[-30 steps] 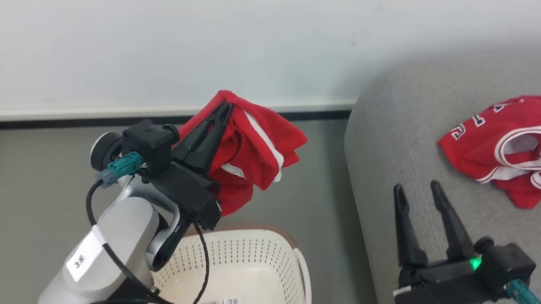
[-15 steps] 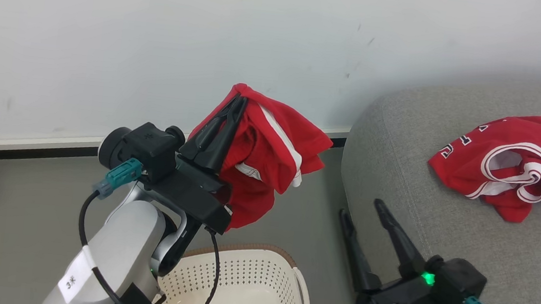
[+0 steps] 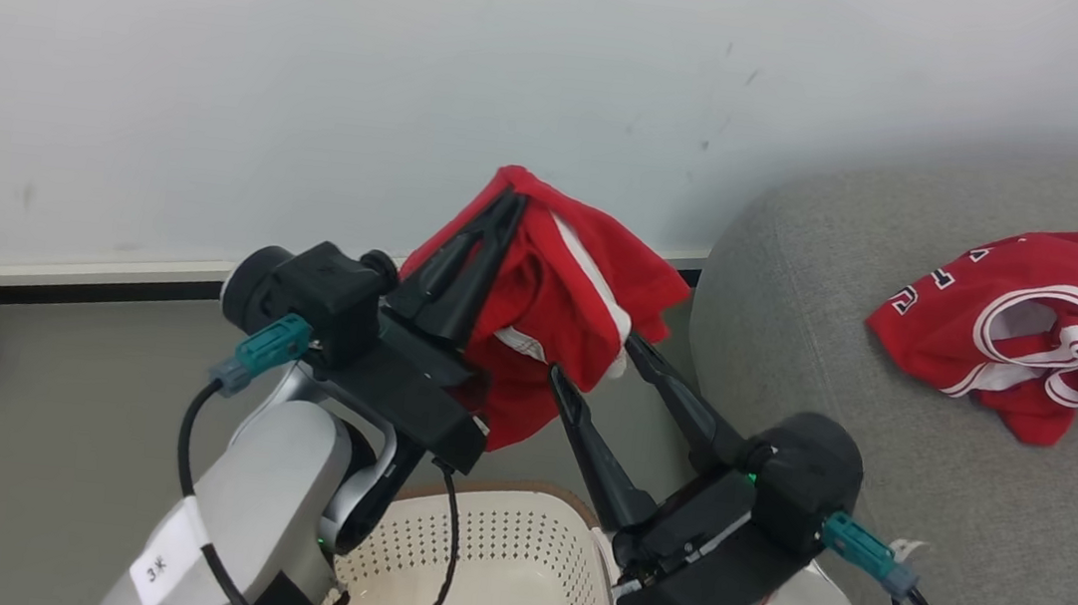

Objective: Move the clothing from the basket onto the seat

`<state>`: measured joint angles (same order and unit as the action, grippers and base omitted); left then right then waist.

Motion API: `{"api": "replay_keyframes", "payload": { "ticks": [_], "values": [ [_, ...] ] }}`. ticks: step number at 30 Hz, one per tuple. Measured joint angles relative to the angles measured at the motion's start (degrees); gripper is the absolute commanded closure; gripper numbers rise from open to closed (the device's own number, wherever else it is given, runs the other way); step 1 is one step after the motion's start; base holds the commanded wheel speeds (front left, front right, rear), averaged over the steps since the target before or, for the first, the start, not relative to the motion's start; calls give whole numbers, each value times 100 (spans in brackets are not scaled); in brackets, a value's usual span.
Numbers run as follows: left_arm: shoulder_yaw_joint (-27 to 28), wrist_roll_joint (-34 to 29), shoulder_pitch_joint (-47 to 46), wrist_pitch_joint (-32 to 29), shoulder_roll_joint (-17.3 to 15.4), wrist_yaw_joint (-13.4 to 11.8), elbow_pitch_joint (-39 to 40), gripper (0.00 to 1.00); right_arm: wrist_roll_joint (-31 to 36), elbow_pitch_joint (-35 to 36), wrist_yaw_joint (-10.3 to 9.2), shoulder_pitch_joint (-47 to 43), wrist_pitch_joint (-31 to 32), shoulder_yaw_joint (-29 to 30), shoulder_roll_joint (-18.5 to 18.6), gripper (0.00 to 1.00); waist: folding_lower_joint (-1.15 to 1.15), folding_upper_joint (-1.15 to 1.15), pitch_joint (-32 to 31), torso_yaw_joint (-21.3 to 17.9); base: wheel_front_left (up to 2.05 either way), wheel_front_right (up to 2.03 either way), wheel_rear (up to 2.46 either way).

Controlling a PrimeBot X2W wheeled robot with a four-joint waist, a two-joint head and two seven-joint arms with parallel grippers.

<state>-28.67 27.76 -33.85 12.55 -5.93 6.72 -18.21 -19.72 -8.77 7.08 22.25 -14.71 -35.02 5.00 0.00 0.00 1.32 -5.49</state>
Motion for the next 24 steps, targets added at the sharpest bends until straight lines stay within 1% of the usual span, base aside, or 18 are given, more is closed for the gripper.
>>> {"api": "replay_keyframes", "payload": {
  "ticks": [6,14,19,20,21,22,23,24],
  "values": [
    [-169,1,1,-109,94,2,100,100,-1,-491,0,330,2,-85,5,0,0,0,42,121,0,0,0],
    [-314,45,23,-187,119,3,177,100,-115,-1100,0,572,7,-103,-13,0,0,0,57,321,0,0,0],
    [-377,60,74,-237,127,10,216,100,-193,-1456,0,795,51,-240,-22,0,0,0,45,411,0,0,0],
    [-388,71,83,-240,130,10,215,100,-210,-1500,0,844,49,-257,-25,22,0,0,40,426,0,0,0],
    [-386,79,110,-245,129,10,241,100,-218,-1544,0,899,49,-301,-25,53,0,0,34,437,0,0,0],
    [-387,83,141,-245,129,10,256,100,-250,-1581,0,951,49,-334,-30,92,0,0,31,445,0,0,0],
    [-388,83,162,-249,127,10,257,100,-278,-1614,0,1000,49,-357,-35,100,0,0,29,450,0,0,0],
    [-388,83,165,-276,126,10,260,100,-303,-1638,1,1034,48,-368,-38,100,0,0,29,456,0,0,0]
  ]
}}
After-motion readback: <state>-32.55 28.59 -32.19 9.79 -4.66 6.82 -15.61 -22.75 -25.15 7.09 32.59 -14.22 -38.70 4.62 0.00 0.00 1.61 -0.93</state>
